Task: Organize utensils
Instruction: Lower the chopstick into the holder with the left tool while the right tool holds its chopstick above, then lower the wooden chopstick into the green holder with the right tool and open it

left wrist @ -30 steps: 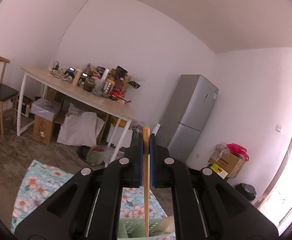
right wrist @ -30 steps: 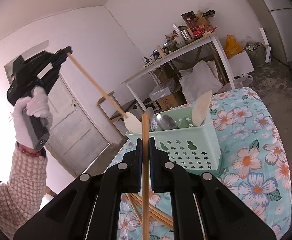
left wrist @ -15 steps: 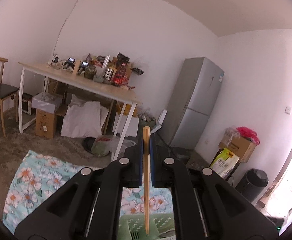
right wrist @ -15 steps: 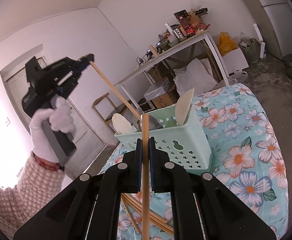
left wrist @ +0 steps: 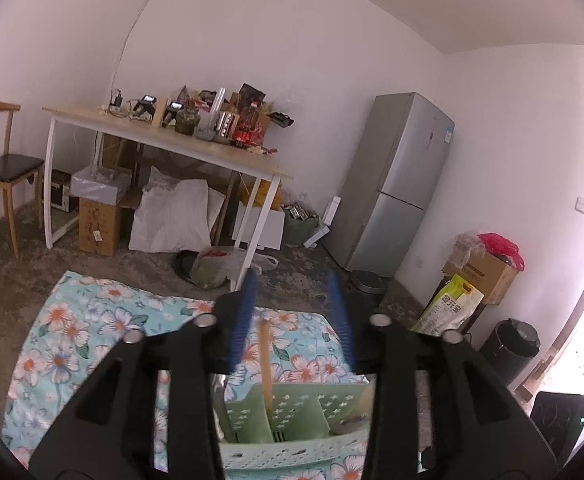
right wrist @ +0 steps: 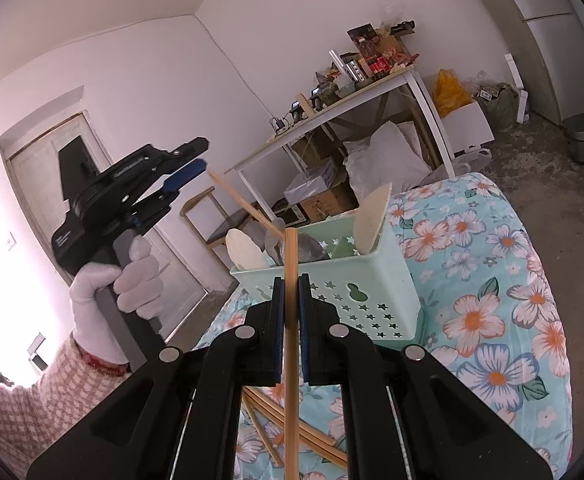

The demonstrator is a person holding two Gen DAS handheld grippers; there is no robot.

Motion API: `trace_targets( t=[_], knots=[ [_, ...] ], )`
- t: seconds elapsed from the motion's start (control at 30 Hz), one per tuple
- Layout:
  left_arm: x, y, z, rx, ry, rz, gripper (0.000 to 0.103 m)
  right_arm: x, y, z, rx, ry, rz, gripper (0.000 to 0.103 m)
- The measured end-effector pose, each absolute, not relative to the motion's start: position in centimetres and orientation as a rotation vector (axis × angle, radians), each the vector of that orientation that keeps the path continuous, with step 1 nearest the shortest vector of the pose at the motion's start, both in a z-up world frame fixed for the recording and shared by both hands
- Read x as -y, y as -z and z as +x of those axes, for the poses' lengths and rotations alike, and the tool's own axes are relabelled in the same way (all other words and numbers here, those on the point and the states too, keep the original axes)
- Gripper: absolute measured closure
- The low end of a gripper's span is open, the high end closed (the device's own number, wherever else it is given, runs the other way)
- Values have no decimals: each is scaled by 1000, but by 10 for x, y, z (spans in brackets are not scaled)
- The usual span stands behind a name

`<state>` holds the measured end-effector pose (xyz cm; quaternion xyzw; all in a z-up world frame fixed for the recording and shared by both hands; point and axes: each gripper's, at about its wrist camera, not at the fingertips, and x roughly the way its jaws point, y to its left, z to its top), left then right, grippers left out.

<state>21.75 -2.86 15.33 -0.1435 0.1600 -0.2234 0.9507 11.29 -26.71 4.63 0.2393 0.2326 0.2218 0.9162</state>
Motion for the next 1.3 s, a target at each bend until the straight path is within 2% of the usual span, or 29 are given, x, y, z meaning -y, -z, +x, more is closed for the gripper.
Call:
trace_targets(
  t=[0.13,0.43,0.73,1.0,1.3],
  knots=[
    [17,-156,195,-316,448,-287,46,261,-52,112,-471,-458,479,96],
    [-4,-132,134,-362,502,-224,32,234,-64,115,-472,-486,449,96],
    [-17,-85,91,-465,571,-214,31,200,-70,118,-525,-530,416,96],
    [-29,-67,79,-514,602,-274,31,183,-68,125,-587,-549,418,96],
    [-31,-61,72,-531,618,-285,31,162,-35,140,-829,-614,387,96]
  ],
)
